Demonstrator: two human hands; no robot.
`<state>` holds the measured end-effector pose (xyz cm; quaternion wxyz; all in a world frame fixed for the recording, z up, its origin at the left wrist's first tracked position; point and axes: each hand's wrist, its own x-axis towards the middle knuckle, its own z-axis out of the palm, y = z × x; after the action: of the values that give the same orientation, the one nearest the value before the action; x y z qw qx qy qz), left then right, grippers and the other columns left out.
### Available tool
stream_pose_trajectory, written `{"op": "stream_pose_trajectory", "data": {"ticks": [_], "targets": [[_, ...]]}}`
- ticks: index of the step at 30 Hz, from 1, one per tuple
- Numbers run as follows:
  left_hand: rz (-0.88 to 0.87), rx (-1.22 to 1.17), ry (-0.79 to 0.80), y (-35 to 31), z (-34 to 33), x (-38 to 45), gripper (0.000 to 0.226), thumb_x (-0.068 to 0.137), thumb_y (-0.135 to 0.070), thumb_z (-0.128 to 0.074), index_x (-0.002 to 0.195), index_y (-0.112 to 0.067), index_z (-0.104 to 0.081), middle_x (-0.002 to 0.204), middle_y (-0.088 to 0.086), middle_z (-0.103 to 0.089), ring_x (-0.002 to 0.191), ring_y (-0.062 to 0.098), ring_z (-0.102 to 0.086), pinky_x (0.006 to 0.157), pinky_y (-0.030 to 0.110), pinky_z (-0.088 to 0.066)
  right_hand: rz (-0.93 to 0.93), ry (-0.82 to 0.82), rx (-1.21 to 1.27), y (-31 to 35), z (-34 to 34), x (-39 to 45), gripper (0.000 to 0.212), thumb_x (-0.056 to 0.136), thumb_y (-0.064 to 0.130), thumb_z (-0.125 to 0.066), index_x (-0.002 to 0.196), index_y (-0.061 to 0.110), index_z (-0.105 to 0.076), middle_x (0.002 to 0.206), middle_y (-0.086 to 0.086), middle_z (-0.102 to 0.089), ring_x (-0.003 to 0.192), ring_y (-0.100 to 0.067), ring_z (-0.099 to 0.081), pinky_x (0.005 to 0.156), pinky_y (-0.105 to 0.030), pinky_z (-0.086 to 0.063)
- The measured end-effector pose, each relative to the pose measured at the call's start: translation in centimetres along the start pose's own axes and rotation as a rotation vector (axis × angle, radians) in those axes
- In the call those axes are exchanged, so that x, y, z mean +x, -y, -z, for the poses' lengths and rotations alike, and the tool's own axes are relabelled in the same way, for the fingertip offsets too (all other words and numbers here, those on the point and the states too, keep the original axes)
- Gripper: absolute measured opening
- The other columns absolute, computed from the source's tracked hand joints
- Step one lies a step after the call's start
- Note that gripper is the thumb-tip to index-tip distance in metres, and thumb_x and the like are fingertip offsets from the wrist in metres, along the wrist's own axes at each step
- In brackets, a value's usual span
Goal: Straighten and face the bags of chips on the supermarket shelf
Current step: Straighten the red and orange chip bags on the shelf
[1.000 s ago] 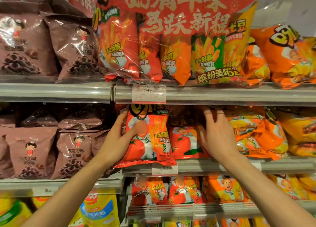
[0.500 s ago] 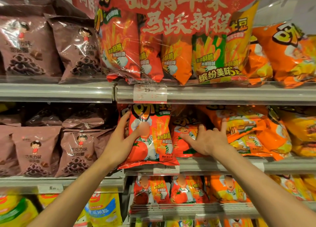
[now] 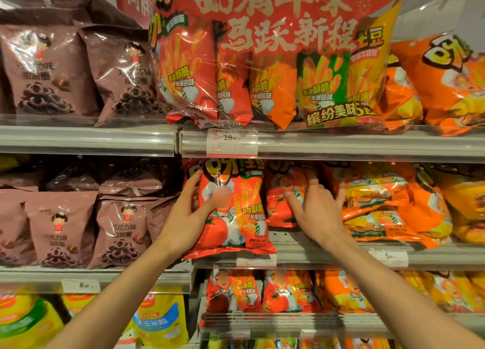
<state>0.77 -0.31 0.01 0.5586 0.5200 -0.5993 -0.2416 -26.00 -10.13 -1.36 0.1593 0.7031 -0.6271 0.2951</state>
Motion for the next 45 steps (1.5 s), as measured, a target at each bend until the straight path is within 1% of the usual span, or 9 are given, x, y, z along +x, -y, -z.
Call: {"op": "stream_pose_trajectory", "data": {"ticks": [8, 10, 12, 15, 21, 27, 34, 40, 45], "targets": [[0.007, 0.004, -0.002, -0.1, 0.0, -0.3, 0.079, 0.087, -0.054, -0.063, 0.155, -0.043, -0.023, 0.150, -0.021, -0.041, 0.130, -0.005, -0.044, 0.097, 0.015, -0.036, -0.005, 0.176, -0.090, 1.4, -2.8, 1.3, 0.087, 0.096, 0.069, -0.017, 0.147, 0.002, -0.038, 0.129, -0.015, -0.061, 0.126, -0.028, -0.052, 0.120, -0.051, -0.006], [0.008, 0.008, -0.004, -0.4, 0.1, -0.4, 0.080, 0.084, -0.056, -0.063, 0.154, -0.043, -0.025, 0.145, -0.025, -0.044, 0.125, -0.015, -0.044, 0.101, 0.017, -0.036, 0.012, 0.264, -0.035, 1.0, -2.9, 1.9, 0.092, 0.093, 0.075, -0.018, 0.148, 0.003, -0.035, 0.136, -0.015, -0.057, 0.133, -0.028, -0.046, 0.120, -0.052, -0.004], [0.002, 0.010, -0.001, -0.7, 0.0, -0.6, 0.081, 0.082, -0.055, -0.062, 0.153, -0.043, -0.026, 0.137, -0.032, -0.045, 0.112, -0.031, -0.041, 0.097, 0.011, -0.035, 0.072, 0.398, 0.031, 0.0, -2.1, 2.5, 0.099, 0.085, 0.083, -0.030, 0.150, 0.009, -0.030, 0.143, -0.015, -0.051, 0.140, -0.028, -0.038, 0.120, -0.053, 0.000], [0.003, 0.007, -0.006, -0.6, 0.0, -0.6, 0.081, 0.082, -0.056, -0.064, 0.153, -0.043, -0.026, 0.145, -0.027, -0.044, 0.123, -0.023, -0.040, 0.104, 0.018, -0.034, 0.168, 0.576, 0.077, -1.3, -0.3, 3.4, 0.109, 0.076, 0.078, -0.059, 0.157, 0.020, -0.014, 0.151, -0.011, -0.044, 0.147, -0.026, -0.028, 0.120, -0.052, 0.004], [0.006, 0.018, 0.003, -0.2, 0.1, -0.4, 0.071, 0.091, -0.050, -0.064, 0.152, -0.047, -0.028, 0.144, -0.028, -0.047, 0.125, -0.017, -0.045, 0.106, 0.024, -0.039, 0.204, 0.316, 0.007, -1.2, -0.8, 2.7, 0.087, 0.086, 0.053, -0.066, 0.155, 0.023, -0.023, 0.142, -0.012, -0.050, 0.132, -0.031, -0.047, 0.115, -0.050, -0.024], [0.001, 0.030, -0.009, -0.7, -0.2, -0.7, 0.071, 0.090, -0.050, -0.065, 0.151, -0.047, -0.028, 0.135, -0.040, -0.041, 0.109, -0.037, -0.035, 0.097, 0.014, -0.033, 0.144, 0.277, -0.002, -0.6, -2.5, 3.3, 0.083, 0.088, 0.038, -0.066, 0.155, 0.021, -0.020, 0.134, -0.018, -0.047, 0.120, -0.037, -0.050, 0.099, -0.042, -0.047], [0.021, 0.013, 0.009, -0.8, -0.3, -0.8, 0.074, 0.088, -0.053, -0.064, 0.152, -0.047, -0.028, 0.140, -0.029, -0.049, 0.112, -0.028, -0.046, 0.089, 0.009, -0.039, 0.140, 0.254, -0.089, -0.7, -2.0, 3.3, 0.089, 0.085, 0.042, -0.070, 0.155, 0.024, -0.019, 0.129, -0.019, -0.044, 0.114, -0.037, -0.050, 0.090, -0.042, -0.052], [0.039, 0.041, -0.002, -1.4, -0.7, -1.0, 0.074, 0.089, -0.053, -0.062, 0.152, -0.047, -0.024, 0.134, -0.034, -0.040, 0.105, -0.032, -0.038, 0.093, 0.013, -0.032, 0.169, 0.320, -0.002, -1.2, -0.3, 2.2, 0.088, 0.089, 0.047, -0.064, 0.156, 0.017, -0.015, 0.151, -0.025, -0.027, 0.129, -0.042, -0.043, 0.108, -0.043, -0.041], [0.050, 0.038, -0.015, -1.4, -1.4, -1.0, 0.070, 0.090, -0.050, -0.061, 0.150, -0.047, -0.024, 0.128, -0.042, -0.034, 0.102, -0.033, -0.033, 0.089, 0.008, -0.031, 0.329, 0.183, -0.125, -2.8, 2.8, 1.2, 0.055, 0.098, 0.042, -0.050, 0.142, 0.010, -0.045, 0.138, -0.019, -0.050, 0.125, -0.037, -0.049, 0.102, -0.042, -0.044]]}}
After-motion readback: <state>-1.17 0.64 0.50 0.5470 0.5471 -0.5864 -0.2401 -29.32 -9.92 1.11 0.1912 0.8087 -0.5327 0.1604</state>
